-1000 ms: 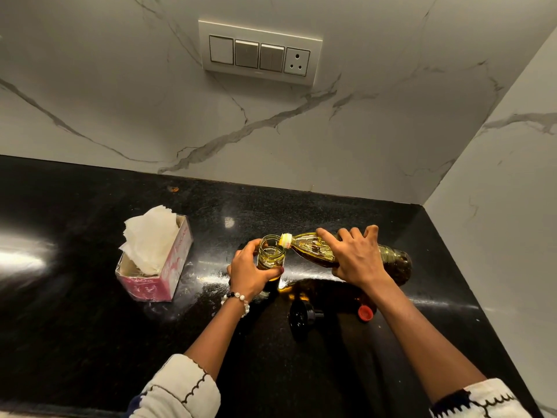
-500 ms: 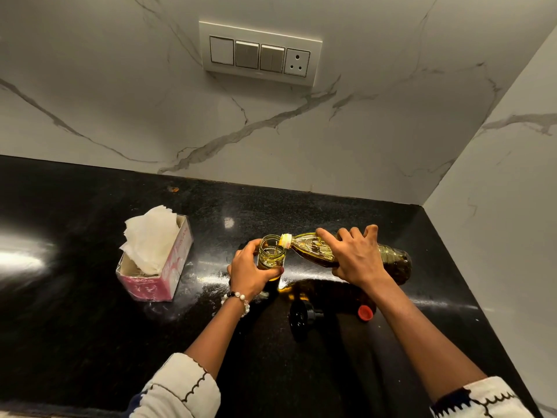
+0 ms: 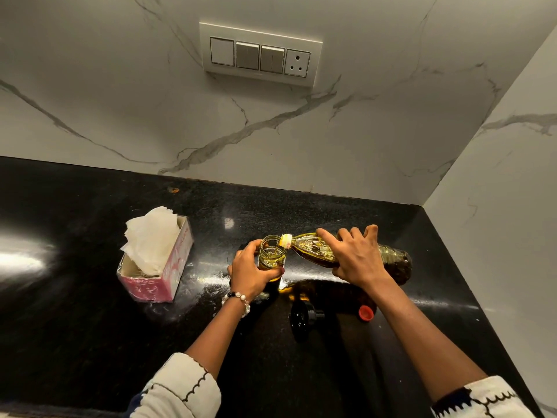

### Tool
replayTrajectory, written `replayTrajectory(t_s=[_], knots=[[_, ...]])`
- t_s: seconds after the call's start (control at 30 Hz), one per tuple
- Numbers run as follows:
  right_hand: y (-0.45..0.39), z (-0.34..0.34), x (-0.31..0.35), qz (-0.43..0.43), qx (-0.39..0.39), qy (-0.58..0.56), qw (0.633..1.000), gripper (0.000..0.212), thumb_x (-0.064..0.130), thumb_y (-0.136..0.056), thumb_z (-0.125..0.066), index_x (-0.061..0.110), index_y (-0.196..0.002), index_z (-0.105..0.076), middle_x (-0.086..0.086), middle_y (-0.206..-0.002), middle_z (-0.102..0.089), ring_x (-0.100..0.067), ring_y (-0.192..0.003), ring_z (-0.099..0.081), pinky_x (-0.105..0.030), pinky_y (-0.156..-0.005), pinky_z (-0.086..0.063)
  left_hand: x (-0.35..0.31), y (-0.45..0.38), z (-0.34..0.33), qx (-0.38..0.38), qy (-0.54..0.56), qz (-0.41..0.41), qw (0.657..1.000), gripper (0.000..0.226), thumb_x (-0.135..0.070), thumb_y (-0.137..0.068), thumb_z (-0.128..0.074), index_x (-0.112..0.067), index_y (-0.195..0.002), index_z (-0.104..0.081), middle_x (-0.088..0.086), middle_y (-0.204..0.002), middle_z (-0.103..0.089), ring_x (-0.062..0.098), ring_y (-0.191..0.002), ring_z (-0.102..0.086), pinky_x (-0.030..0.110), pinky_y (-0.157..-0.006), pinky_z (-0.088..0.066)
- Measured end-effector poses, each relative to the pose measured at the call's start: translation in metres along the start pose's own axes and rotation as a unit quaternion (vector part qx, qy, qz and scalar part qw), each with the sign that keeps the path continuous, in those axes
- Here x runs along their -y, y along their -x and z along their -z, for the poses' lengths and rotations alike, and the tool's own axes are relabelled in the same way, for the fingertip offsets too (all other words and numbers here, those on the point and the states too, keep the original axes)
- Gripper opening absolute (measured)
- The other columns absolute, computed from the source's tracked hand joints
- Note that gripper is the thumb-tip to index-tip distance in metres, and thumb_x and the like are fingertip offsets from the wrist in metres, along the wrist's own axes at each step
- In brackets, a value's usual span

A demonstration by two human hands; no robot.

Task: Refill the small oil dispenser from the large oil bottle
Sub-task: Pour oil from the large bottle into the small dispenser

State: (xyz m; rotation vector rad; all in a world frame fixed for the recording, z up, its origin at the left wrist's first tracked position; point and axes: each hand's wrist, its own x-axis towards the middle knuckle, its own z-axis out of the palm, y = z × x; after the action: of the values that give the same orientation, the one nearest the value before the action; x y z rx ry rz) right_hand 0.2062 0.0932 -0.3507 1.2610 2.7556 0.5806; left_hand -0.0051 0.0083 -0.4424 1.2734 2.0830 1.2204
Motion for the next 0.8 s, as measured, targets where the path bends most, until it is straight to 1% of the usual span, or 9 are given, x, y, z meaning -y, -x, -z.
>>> replayTrajectory(t_s=[0.3,0.4,0.53,0.63,0.73,0.8], knots=[[-0.0003,-0.0012,-0.0002,0.002,-0.004,0.004,1.000,0.093,0.042,-0.071,-0.075,0.032,-0.146,-0.022,-0.007,-0.116,-0.060,-0.028,-0.100,-0.057,-0.043,-0.082,-0.026,0.0034,-0.0013,-0.0008,0.009,0.004,0.002,1.000,0.073,-0.049,-0.052,-0.084,-0.033,-0.118,-0.056,-0.017,-0.100,-0.056,0.013,-0.103,-0.052,0.047,-0.092,-0.043],[-0.0010,-0.0022,-0.0001,0.000,-0.003,0.008,1.000,0.094,0.043,-0.069,-0.075,0.033,-0.146,-0.022,-0.007,-0.115,-0.061,-0.028,-0.099,-0.058,-0.043,-0.082,-0.026,0.0039,-0.0015,-0.0005,0.010,0.005,0.003,1.000,0.076,-0.054,-0.048,-0.078,-0.033,-0.118,-0.056,-0.017,-0.101,-0.057,0.014,-0.104,-0.054,0.047,-0.092,-0.044],[-0.0006,-0.0025,0.0005,0.000,-0.001,0.006,1.000,0.094,0.043,-0.070,-0.075,0.033,-0.146,-0.021,-0.008,-0.116,-0.060,-0.028,-0.101,-0.058,-0.043,-0.082,-0.026,0.0034,-0.0012,-0.0003,0.010,0.003,-0.001,1.000,0.072,-0.046,-0.054,-0.085,-0.031,-0.119,-0.057,-0.015,-0.101,-0.057,0.015,-0.105,-0.053,0.046,-0.093,-0.043],[-0.0006,-0.0027,0.0004,0.001,-0.001,0.005,1.000,0.095,0.043,-0.069,-0.076,0.032,-0.146,-0.022,-0.008,-0.116,-0.060,-0.028,-0.100,-0.058,-0.043,-0.082,-0.026,0.0033,-0.0013,-0.0001,0.010,0.005,0.001,1.000,0.074,-0.051,-0.051,-0.080,-0.032,-0.119,-0.056,-0.014,-0.103,-0.060,0.015,-0.105,-0.053,0.047,-0.093,-0.043],[-0.0007,-0.0034,0.0004,0.001,0.001,0.004,1.000,0.096,0.043,-0.067,-0.077,0.032,-0.146,-0.023,-0.008,-0.113,-0.061,-0.028,-0.098,-0.059,-0.042,-0.081,-0.026,0.0039,-0.0013,-0.0005,0.012,0.008,0.002,1.000,0.074,-0.050,-0.051,-0.080,-0.033,-0.118,-0.057,-0.016,-0.101,-0.058,0.014,-0.105,-0.053,0.048,-0.093,-0.043],[-0.0006,-0.0035,0.0003,0.001,0.001,0.004,1.000,0.095,0.043,-0.067,-0.077,0.032,-0.146,-0.024,-0.008,-0.113,-0.061,-0.028,-0.098,-0.059,-0.043,-0.081,-0.026,0.0038,-0.0011,-0.0001,0.010,0.009,0.001,1.000,0.074,-0.053,-0.048,-0.077,-0.033,-0.117,-0.057,-0.017,-0.101,-0.058,0.014,-0.104,-0.054,0.047,-0.093,-0.043]])
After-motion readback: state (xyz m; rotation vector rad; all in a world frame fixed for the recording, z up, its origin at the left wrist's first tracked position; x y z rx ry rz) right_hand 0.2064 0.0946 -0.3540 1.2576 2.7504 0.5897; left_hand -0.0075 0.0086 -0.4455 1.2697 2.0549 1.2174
